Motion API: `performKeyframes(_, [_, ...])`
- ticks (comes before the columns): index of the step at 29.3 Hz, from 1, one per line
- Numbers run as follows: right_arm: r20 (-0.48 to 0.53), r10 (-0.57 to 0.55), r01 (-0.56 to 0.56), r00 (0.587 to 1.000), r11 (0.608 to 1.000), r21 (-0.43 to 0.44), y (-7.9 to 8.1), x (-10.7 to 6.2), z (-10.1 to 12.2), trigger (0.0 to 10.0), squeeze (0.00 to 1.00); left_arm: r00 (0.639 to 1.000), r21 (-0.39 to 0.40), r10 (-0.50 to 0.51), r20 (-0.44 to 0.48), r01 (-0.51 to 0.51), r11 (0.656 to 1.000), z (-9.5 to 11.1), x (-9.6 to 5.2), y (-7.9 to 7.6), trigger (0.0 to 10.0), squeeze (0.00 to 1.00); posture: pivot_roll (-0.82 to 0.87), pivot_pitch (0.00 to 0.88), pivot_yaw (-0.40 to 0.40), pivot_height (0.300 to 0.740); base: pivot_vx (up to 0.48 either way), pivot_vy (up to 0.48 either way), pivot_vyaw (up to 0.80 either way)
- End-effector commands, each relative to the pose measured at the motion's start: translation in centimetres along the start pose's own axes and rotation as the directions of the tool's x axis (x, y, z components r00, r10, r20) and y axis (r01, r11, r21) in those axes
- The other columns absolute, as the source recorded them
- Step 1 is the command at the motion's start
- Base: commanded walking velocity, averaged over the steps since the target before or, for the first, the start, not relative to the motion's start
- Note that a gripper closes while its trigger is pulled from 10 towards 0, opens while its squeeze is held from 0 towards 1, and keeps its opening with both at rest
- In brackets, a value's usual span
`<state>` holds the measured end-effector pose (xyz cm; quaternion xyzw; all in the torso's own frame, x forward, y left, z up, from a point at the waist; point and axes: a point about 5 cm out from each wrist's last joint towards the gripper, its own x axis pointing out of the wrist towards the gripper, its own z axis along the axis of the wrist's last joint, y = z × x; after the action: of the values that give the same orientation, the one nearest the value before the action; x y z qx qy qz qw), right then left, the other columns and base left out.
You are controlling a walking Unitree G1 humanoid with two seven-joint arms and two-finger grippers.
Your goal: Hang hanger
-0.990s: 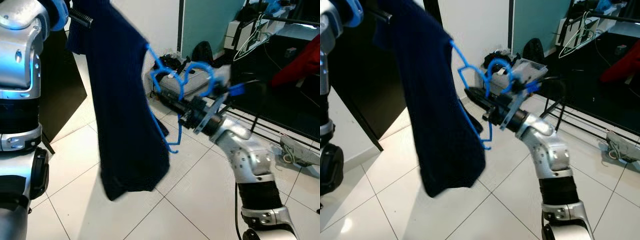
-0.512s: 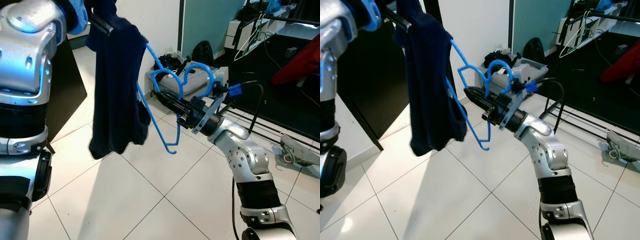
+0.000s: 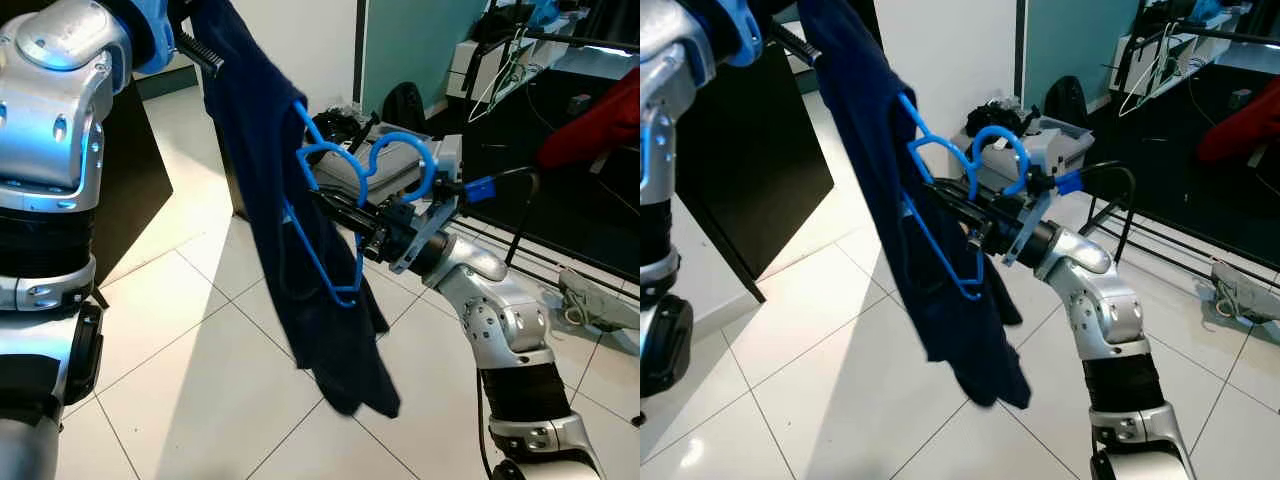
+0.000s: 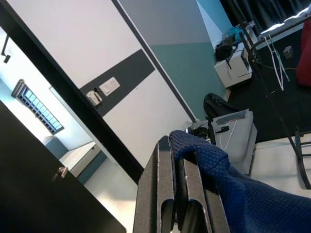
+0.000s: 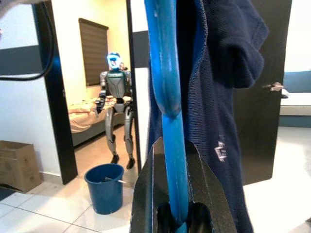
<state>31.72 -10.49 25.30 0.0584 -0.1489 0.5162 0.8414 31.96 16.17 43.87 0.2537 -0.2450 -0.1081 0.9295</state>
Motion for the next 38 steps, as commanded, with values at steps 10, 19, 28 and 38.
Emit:
performKeyframes(10, [0.079, 0.020, -0.022, 0.997, 0.999, 0.029, 0.2, 0.6, 1.0, 10.0, 0.00, 0.997, -0.013, -0.069, -0.047, 0.068, 0.998, -1.0, -0.5, -1.0, 0.9, 0.00, 0.01, 0.000, 0.065, 0.740, 0.000, 0.000, 0.00])
performKeyframes(19, [0.084, 0.039, -0.040, 0.996, 0.999, 0.015, 0.7, 0.6, 1.1, 10.0, 0.00, 0.978, -0.025, -0.145, -0.151, 0.142, 0.989, -3.7, -0.7, -3.0, 3.1, 0.00, 0.02, 0.000, 0.082, 0.740, 0.000, 0.000, 0.00])
performKeyframes(28, [0.070, 0.042, -0.043, 0.997, 0.999, 0.015, 0.7, 0.6, 1.0, 10.0, 0.00, 0.943, -0.107, -0.228, -0.241, 0.208, 0.972, -7.5, -1.6, -6.6, 10.0, 0.77, 0.02, 0.000, 0.071, 0.740, 0.000, 0.000, 0.00])
performKeyframes(38, [0.062, 0.057, -0.057, 0.996, 0.998, 0.009, 0.7, 0.7, 1.2, 10.0, 0.00, 0.941, -0.161, -0.244, -0.237, 0.209, 0.964, -8.0, -2.1, -7.4, 10.0, 1.00, 0.01, 0.000, 0.064, 0.740, 0.000, 0.000, 0.00])
